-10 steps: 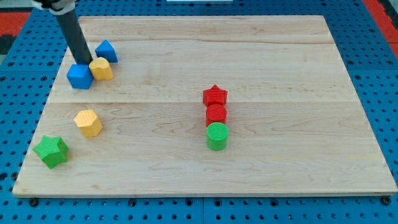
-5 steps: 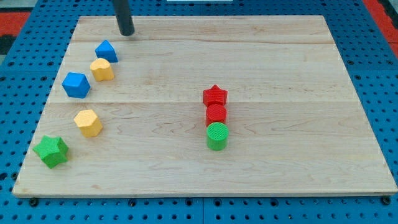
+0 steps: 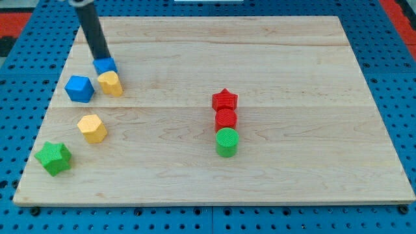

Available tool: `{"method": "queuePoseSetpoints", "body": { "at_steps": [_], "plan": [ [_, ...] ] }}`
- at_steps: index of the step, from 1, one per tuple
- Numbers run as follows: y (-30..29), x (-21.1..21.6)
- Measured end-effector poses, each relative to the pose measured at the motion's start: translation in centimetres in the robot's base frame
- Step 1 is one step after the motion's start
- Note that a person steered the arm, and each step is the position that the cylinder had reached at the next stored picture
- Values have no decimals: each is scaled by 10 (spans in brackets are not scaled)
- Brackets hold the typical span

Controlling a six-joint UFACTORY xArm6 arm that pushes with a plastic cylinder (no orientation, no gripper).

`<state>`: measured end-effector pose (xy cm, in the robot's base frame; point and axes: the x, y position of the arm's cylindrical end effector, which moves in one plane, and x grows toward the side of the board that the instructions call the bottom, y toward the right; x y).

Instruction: Push the yellow blocks and blue blocks into the green star

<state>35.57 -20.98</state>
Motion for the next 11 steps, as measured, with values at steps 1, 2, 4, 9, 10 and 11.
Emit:
{"method": "queuePoseSetpoints", "body": {
  "at_steps": [1, 2, 4, 9, 10, 11],
  "plan": [
    [-2, 58],
    [-2, 73],
    [70, 34],
    [38, 50],
    [8, 80],
    [2, 101]
  ]
}}
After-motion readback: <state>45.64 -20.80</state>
